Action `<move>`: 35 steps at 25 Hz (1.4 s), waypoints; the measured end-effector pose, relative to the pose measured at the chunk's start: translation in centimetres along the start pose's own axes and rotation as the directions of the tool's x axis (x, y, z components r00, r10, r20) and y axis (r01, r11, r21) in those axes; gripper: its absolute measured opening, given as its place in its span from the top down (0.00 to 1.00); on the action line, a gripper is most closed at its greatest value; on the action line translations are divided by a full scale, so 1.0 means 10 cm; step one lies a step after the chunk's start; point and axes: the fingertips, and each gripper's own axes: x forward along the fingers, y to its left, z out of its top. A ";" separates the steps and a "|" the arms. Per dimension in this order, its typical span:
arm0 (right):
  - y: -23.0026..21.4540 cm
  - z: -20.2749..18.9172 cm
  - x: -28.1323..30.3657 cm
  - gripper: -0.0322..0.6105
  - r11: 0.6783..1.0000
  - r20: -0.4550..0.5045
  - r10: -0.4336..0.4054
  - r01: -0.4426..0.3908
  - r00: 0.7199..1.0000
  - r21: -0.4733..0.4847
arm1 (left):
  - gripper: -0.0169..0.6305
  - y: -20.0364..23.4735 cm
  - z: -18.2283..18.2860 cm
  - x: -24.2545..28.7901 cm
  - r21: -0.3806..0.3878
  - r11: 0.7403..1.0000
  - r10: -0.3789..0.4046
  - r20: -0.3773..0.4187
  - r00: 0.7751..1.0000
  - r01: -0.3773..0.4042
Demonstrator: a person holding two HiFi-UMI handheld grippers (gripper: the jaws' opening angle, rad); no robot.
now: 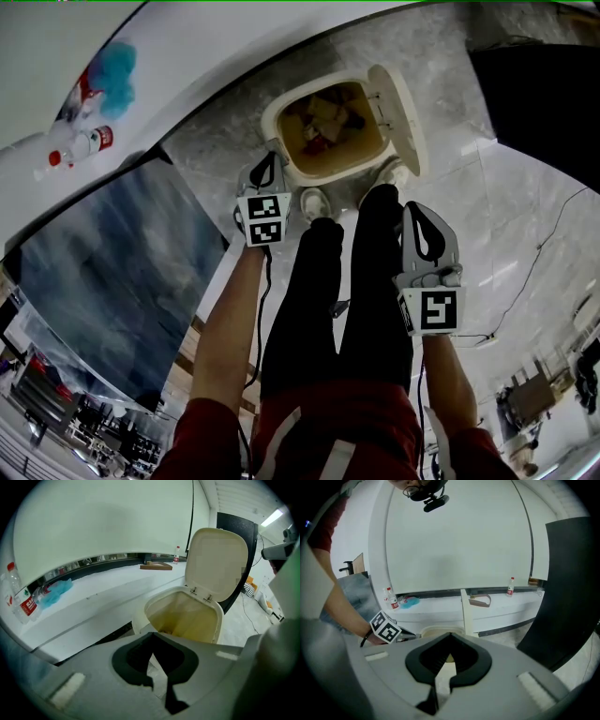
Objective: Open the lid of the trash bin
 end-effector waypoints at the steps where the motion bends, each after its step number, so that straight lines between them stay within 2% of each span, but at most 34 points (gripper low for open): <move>1: 0.00 0.02 -0.01 0.95 1.000 0.001 0.000 0.000 1.000 -0.001 | 0.96 0.00 0.01 -0.01 -0.001 1.000 -0.001 -0.006 1.000 0.001; 7: 0.00 0.23 -0.04 0.95 1.000 0.032 -0.007 0.008 0.999 -0.017 | 0.96 -0.01 0.22 -0.22 -0.021 1.000 0.001 0.015 1.000 -0.001; 11: 0.03 0.49 -0.11 0.95 1.000 0.065 -0.009 0.010 0.998 -0.021 | 0.96 -0.10 0.34 -0.50 0.042 0.999 -0.009 0.024 1.000 0.008; 15: 0.04 0.67 -0.20 0.95 0.999 0.080 -0.014 0.016 0.997 -0.029 | 0.96 -0.38 0.40 -0.91 0.088 0.994 -0.075 0.043 0.996 0.071; 18: 0.08 0.78 -0.29 0.95 0.999 0.079 -0.019 0.021 0.997 -0.030 | 0.96 -0.50 0.44 -1.25 0.062 0.994 -0.091 0.062 0.994 0.087; 23: 0.15 1.10 -0.49 0.95 0.999 0.098 -0.028 0.032 0.995 -0.034 | 0.96 -0.47 0.70 -1.77 -0.002 0.999 -0.045 0.104 0.994 0.046; 25: 0.19 1.23 -0.59 0.95 0.998 0.114 -0.027 0.033 0.993 -0.049 | 0.96 -0.46 0.85 -1.95 0.003 1.000 -0.027 0.129 0.991 0.027; 27: 0.18 1.35 -0.68 0.95 0.997 0.134 -0.032 0.042 0.990 -0.066 | 0.96 -0.44 1.06 -2.12 0.022 1.000 -0.010 0.172 0.985 0.007; 30: 0.10 1.51 -0.83 0.95 0.996 0.174 -0.075 0.081 0.982 -0.027 | 0.96 -0.38 1.43 -2.40 0.040 0.999 0.006 0.248 0.969 -0.016; 35: 0.01 1.90 -1.12 0.95 0.993 0.236 -0.100 0.112 0.967 -0.039 | 0.96 -0.30 1.97 -2.88 0.021 0.998 0.044 0.374 0.926 -0.055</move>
